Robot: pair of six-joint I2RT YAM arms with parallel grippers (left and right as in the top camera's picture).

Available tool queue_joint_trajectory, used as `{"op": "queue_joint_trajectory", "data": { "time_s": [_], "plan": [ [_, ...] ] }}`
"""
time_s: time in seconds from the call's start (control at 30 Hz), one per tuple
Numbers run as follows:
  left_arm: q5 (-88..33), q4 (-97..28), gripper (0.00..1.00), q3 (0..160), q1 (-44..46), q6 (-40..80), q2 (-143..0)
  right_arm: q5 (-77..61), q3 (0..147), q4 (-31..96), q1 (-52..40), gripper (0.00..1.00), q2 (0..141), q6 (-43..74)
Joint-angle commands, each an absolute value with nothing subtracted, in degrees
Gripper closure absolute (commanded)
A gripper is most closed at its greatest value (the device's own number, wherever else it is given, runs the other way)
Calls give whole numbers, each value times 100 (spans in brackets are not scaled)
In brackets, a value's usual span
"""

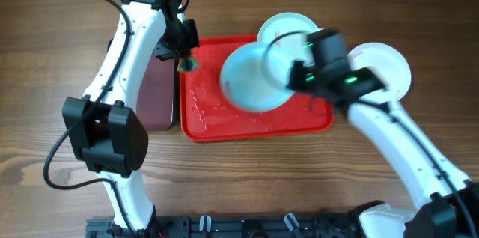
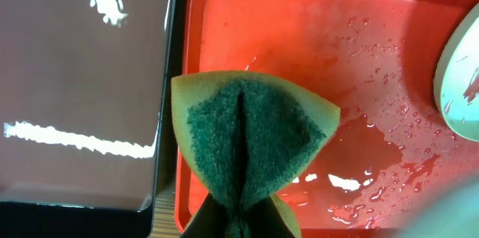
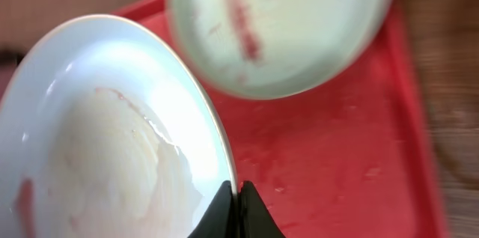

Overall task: Clean dirty plates on tray and stack at the side
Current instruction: 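Tilt the blue plate up with the right gripper and lift it, then carry the blue plate right and stack it on the white plate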

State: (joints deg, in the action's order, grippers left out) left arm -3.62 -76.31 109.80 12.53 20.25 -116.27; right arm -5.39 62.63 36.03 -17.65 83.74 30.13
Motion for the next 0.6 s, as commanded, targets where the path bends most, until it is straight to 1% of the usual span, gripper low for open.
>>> {"op": "queue_joint_trajectory", "data": {
  "time_s": [0.0, 0.07, 0.1, 0.27, 0.57],
  "plan": [
    [-471, -7638, 96, 11067, 1262, 1970, -11509, -1680, 6289, 3708, -471, 96, 8191, 2749],
    [-471, -7631, 96, 11067, 1262, 1973, -11509, -1256, 6289, 3782, 8, 96, 8204, 2676],
    [-471, -7631, 96, 11067, 1262, 1973, -11509, -810, 6287, 3861, 338, 96, 8219, 2674],
    [-471, -7634, 96, 11067, 1264, 1973, -11509, 40, 6287, 4012, 1264, 96, 8420, 2681],
    [-471, -7634, 96, 11067, 1262, 1973, -11509, 193, 6287, 3857, 2067, 96, 9258, 2764]
  ]
}}
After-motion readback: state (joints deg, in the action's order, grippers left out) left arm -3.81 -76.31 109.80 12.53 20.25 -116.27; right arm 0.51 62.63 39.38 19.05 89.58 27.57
